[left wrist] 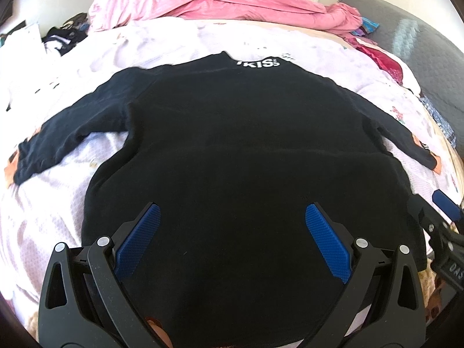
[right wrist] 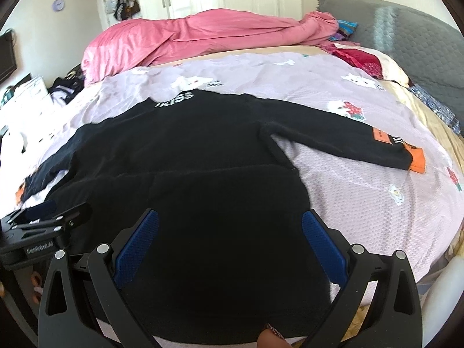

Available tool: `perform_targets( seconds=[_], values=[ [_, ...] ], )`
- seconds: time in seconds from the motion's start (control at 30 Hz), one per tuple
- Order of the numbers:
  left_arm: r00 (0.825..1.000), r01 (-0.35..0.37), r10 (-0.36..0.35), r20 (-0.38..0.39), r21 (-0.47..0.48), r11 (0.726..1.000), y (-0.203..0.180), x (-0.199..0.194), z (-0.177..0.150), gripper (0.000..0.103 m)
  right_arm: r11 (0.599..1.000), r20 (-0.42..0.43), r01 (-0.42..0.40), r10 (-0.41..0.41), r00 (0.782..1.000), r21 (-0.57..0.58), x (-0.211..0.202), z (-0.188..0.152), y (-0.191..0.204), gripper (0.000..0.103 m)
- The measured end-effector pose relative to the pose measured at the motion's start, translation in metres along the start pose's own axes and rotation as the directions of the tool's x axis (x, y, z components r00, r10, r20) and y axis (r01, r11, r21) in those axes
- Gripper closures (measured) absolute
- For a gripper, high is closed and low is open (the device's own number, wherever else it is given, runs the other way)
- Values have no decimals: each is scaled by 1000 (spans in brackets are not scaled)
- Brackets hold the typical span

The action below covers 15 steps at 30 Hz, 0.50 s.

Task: Fold small clothes
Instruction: 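Move the right gripper toward the sleeve with the orange cuff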

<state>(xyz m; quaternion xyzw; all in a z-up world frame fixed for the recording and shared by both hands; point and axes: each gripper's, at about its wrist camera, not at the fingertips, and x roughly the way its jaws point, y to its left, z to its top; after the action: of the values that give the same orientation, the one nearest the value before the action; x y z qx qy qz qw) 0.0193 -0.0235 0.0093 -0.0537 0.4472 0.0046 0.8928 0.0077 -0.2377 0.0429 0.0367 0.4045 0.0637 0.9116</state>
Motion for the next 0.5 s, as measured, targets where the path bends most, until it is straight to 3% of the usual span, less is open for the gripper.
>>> perform_targets(
  seconds=[0.23,0.43,0.5],
  values=[
    [998,62,-61,24,-5,998,-11,-2,22,9,996,18,39,-40,999,83,1,17,-28,4],
    [998,61,-62,27,17,998,-25,1,43,9,986,6,60,-62,998,154,6,28,-51,4],
    [999,52,-52,-8,31,998,-31,10,51,9,981,10,57,-60,998,185,5,31,-59,4]
  ],
)
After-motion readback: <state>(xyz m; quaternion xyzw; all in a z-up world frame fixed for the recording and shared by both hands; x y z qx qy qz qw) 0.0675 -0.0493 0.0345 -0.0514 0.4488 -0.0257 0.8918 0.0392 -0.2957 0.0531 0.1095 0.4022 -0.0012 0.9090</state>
